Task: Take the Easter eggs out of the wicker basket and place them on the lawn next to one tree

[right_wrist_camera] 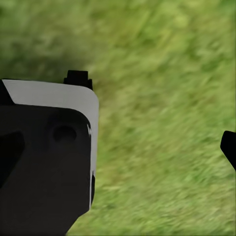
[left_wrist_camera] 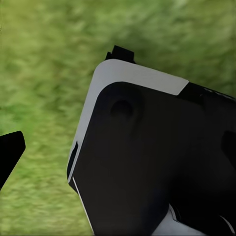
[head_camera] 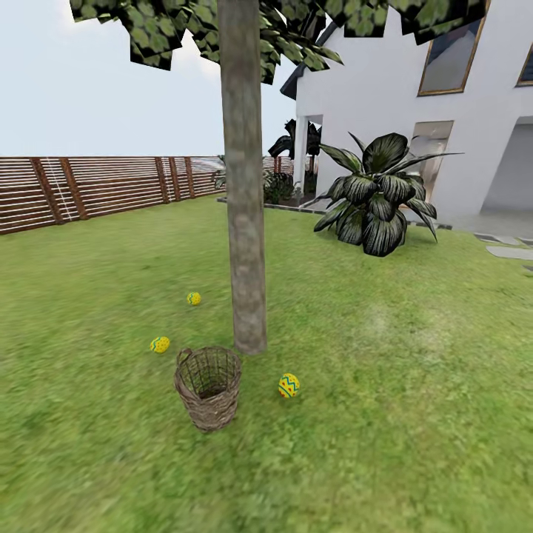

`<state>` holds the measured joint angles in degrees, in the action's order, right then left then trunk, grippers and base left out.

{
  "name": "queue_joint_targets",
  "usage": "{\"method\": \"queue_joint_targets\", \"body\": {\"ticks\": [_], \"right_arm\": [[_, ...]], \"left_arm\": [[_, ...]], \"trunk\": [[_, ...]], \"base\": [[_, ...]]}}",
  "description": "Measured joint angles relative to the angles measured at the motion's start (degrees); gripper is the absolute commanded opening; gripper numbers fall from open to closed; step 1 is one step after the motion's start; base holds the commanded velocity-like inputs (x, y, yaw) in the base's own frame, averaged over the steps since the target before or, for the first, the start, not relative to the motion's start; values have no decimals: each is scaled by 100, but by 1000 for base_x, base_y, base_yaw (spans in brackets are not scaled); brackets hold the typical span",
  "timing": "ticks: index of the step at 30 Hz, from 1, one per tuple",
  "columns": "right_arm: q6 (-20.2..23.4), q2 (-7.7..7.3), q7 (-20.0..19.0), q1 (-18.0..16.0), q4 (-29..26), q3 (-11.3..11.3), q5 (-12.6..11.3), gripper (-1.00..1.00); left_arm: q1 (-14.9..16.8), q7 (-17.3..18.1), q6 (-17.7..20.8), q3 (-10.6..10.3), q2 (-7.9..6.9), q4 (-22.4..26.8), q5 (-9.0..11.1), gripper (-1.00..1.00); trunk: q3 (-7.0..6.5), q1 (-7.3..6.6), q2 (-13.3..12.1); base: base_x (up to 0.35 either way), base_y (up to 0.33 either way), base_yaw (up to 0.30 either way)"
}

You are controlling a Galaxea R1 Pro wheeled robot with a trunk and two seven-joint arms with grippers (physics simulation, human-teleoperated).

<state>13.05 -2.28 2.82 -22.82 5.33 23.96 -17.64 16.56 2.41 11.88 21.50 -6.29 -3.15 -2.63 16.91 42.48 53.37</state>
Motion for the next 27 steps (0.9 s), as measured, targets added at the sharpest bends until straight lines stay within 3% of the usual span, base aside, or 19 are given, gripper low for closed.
{"method": "queue_joint_targets", "body": {"ticks": [13,27], "right_arm": [[-33,-55,27,2,0,-1,-27,100],[-47,-87,47,11,8,-4,-41,100]], "left_arm": [[-1,-18,-4,1,4,1,1,100],[-2,-13,-1,0,45,-8,-3,100]], "trunk": [[-238,-286,-522],[-612,-594,-1084]], "base": [[0,0,0],[0,0,0]]}}
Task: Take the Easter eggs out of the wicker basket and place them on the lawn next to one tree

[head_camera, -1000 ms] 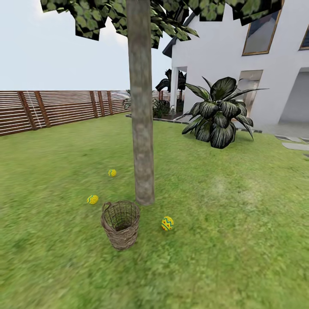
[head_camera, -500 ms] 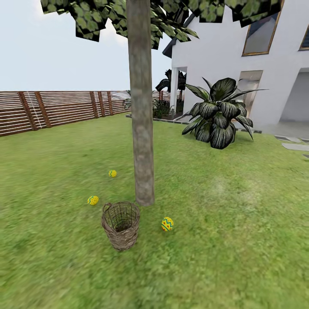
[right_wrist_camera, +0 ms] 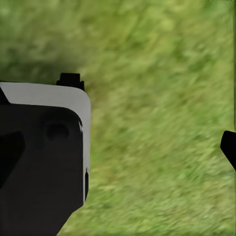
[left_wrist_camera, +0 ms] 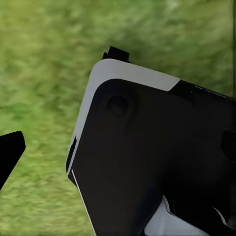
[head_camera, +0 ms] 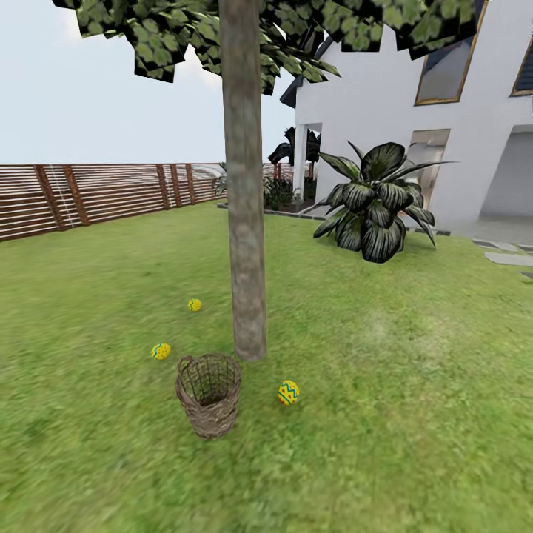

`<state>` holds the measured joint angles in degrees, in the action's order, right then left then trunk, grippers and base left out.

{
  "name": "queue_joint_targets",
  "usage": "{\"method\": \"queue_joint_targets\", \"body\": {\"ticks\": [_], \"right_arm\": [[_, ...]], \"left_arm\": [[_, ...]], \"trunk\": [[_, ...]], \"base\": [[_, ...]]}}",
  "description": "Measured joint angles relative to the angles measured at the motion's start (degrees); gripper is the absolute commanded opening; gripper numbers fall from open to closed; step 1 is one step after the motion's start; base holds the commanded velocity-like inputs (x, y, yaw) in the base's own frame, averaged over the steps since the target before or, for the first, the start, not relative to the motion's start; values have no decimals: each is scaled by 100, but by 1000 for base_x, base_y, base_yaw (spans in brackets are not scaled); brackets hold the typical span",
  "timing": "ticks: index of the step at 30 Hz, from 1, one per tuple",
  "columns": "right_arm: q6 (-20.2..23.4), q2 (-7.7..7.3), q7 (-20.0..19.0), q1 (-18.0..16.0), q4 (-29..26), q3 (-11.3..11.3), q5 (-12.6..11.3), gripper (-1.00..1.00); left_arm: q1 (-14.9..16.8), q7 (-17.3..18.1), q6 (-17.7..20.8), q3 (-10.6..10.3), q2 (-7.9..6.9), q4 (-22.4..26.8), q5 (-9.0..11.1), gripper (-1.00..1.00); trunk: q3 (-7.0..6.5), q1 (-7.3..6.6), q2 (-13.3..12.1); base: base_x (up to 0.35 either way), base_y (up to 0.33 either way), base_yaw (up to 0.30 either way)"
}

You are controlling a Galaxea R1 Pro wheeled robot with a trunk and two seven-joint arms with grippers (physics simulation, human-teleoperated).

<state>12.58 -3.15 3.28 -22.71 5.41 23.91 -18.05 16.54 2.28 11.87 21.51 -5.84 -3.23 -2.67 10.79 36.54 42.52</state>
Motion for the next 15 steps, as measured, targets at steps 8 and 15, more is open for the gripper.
{"method": "queue_joint_targets", "body": {"ticks": [8,15], "right_arm": [[-2,-3,1,0,-1,-5,-3,100],[0,-4,1,0,-3,-5,-3,100]], "left_arm": [[-3,-1,2,0,49,-1,-4,100],[-9,0,0,-1,52,-1,-4,100]], "trunk": [[-221,-176,-322],[-414,-330,-603]], "base": [[0,0,0],[0,0,0]]}}
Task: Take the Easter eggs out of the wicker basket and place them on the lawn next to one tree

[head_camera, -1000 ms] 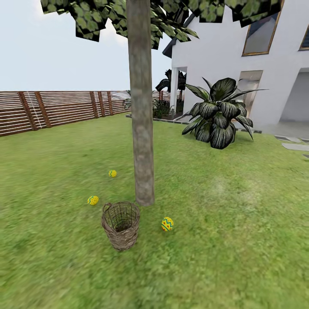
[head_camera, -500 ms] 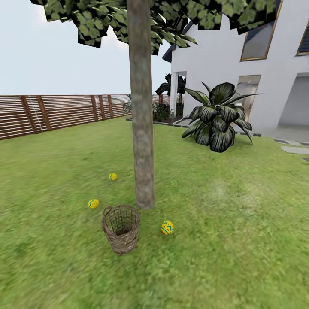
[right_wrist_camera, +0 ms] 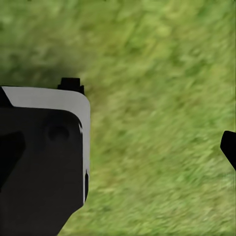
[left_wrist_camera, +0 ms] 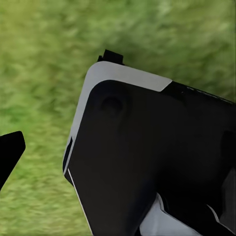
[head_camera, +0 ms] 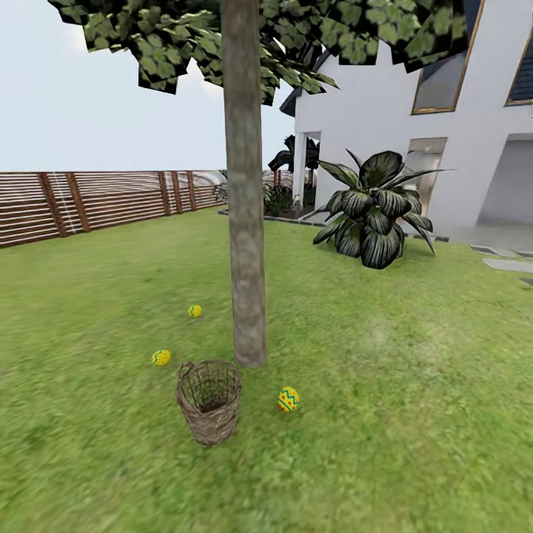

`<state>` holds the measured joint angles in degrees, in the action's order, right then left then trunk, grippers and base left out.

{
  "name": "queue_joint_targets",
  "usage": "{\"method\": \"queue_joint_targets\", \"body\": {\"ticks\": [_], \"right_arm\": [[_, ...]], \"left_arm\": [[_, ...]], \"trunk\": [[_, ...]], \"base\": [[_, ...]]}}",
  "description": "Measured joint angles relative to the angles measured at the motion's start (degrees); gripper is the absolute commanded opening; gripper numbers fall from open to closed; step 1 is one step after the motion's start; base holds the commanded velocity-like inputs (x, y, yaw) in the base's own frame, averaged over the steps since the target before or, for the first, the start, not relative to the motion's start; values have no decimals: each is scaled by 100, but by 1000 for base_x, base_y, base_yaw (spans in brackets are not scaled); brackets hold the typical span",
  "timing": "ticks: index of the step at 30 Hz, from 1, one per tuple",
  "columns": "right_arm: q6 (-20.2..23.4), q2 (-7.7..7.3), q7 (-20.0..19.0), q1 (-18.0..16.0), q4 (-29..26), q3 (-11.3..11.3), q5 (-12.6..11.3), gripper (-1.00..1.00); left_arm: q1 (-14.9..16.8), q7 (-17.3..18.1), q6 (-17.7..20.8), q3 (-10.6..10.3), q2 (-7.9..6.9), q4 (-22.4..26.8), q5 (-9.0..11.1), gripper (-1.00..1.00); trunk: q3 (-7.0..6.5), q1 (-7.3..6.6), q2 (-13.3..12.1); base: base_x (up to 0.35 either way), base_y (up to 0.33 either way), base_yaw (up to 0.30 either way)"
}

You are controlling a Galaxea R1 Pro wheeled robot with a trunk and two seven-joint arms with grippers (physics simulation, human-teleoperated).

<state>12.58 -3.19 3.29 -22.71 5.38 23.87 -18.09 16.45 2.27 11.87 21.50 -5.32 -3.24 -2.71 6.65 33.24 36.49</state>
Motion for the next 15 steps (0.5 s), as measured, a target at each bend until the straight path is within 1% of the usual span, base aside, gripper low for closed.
{"method": "queue_joint_targets", "body": {"ticks": [15], "right_arm": [[0,50,-1,22,3,0,0,100]], "left_arm": [[-8,-3,0,-1,0,0,0,100]], "trunk": [[-414,-330,-604]], "base": [[0,0,0]]}}
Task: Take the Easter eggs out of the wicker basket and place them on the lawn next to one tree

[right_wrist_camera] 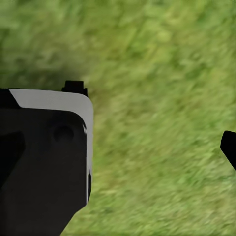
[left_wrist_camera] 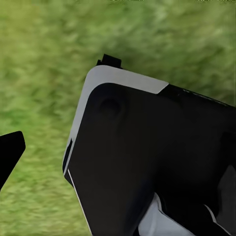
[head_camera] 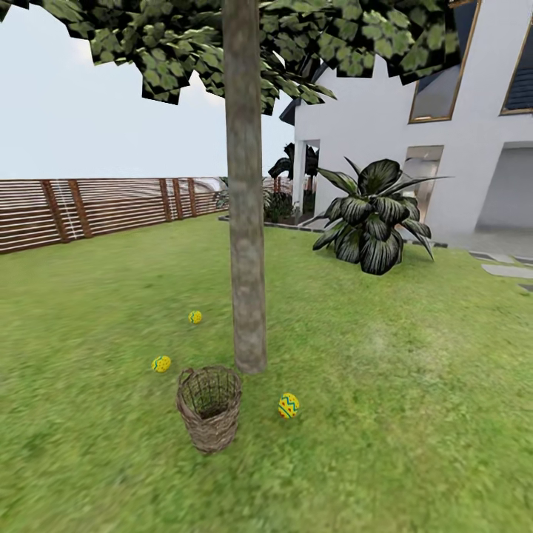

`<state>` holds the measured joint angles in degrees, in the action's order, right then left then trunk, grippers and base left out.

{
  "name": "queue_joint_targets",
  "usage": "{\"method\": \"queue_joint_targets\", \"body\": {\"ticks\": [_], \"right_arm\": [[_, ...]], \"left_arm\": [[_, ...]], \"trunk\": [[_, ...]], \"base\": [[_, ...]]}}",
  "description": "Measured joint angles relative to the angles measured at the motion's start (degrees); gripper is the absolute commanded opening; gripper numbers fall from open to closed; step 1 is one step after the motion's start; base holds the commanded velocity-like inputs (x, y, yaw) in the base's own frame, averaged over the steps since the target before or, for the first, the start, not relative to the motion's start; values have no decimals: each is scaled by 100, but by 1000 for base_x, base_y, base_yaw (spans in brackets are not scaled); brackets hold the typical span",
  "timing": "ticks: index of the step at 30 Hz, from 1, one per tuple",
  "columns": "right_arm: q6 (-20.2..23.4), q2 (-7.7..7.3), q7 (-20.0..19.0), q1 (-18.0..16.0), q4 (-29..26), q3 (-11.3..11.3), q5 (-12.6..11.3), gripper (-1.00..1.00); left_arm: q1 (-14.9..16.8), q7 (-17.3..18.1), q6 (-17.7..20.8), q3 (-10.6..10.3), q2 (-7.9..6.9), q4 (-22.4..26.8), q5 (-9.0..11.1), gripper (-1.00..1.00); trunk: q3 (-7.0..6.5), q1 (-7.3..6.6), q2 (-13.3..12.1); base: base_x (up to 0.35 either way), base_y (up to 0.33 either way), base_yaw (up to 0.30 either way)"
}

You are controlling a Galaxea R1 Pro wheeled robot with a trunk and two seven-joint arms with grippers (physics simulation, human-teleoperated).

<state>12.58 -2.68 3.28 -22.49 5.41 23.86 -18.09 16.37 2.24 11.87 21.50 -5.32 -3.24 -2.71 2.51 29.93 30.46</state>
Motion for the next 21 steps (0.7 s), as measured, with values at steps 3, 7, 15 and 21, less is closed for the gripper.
{"method": "queue_joint_targets", "body": {"ticks": [3,7,15,21], "right_arm": [[0,2,0,10,0,0,0,100],[0,10,0,63,0,0,0,100],[8,42,-13,222,0,0,0,100],[26,46,-27,364,1,-1,5,100]], "left_arm": [[-1,1,3,0,0,0,-1,100],[1,0,8,-5,46,0,-7,100],[2,-21,15,-17,112,-4,-21,100],[-64,-18,41,-17,187,-7,-24,100]], "trunk": [[-83,-66,-121],[-188,-154,-277],[-403,-329,-595],[-449,-329,-597]], "base": [[0,0,0],[0,0,0],[0,0,0],[0,0,0]]}}
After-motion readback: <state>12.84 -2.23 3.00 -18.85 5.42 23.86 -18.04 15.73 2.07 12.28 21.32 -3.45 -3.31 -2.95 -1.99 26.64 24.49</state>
